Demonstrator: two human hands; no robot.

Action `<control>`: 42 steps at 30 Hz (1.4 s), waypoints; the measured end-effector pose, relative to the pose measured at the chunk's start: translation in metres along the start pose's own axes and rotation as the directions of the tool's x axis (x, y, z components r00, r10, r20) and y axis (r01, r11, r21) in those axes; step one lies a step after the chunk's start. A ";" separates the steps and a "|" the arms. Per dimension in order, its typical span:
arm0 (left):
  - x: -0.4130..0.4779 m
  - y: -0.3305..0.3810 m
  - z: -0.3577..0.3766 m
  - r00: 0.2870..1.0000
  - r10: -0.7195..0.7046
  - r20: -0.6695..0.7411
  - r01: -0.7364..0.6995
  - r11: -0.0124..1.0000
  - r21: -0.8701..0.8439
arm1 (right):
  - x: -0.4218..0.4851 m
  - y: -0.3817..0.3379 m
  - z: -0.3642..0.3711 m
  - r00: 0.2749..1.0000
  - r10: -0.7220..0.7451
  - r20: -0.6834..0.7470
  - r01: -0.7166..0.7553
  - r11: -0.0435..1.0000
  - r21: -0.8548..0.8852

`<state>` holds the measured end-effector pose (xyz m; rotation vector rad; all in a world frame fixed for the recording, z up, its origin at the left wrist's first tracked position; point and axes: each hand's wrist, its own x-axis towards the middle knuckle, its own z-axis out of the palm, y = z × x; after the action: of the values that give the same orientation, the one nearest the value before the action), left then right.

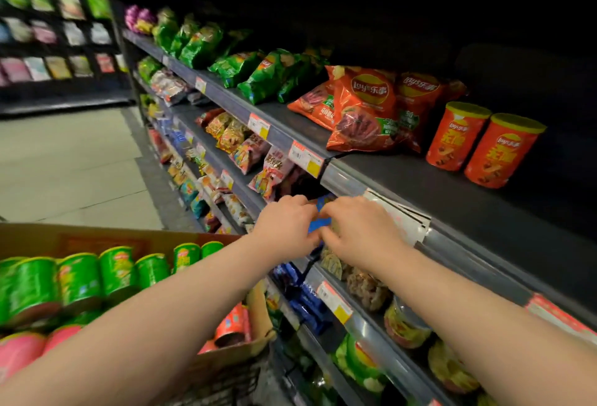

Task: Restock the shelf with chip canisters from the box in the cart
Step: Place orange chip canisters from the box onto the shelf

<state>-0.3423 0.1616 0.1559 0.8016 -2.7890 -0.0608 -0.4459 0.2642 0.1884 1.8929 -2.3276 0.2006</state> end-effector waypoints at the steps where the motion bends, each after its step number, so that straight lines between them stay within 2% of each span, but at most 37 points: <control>1: -0.008 -0.005 0.004 1.000 -0.022 0.021 0.022 1.000 0.008 | 0.000 -0.005 0.008 1.000 -0.015 0.019 0.014 1.000 0.011; 10: -0.048 -0.045 0.035 0.969 -0.155 0.191 0.144 0.987 0.067 | 0.003 -0.029 0.062 0.978 -0.023 0.205 0.013 0.999 0.051; 21: -0.071 -0.113 0.078 0.927 -0.156 0.341 0.144 0.988 0.060 | 0.029 -0.065 0.112 0.915 0.080 0.396 -0.067 0.997 -0.046; 30: -0.113 -0.225 0.105 0.827 -0.270 0.492 0.264 0.961 0.084 | 0.073 -0.135 0.167 0.837 0.074 0.542 -0.068 0.997 -0.030; 36: -0.137 -0.273 0.122 0.763 -0.303 0.571 0.301 0.948 0.100 | 0.095 -0.173 0.207 0.782 0.035 0.622 -0.048 0.999 0.005; 42: -0.153 -0.296 0.145 0.667 -0.303 0.680 0.334 0.938 0.091 | 0.104 -0.191 0.247 0.698 0.058 0.714 -0.168 0.982 0.085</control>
<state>-0.0978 -0.0126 -0.0487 1.5200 -3.2391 -0.6000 -0.2846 0.0793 -0.0316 2.1696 -2.9818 -0.4661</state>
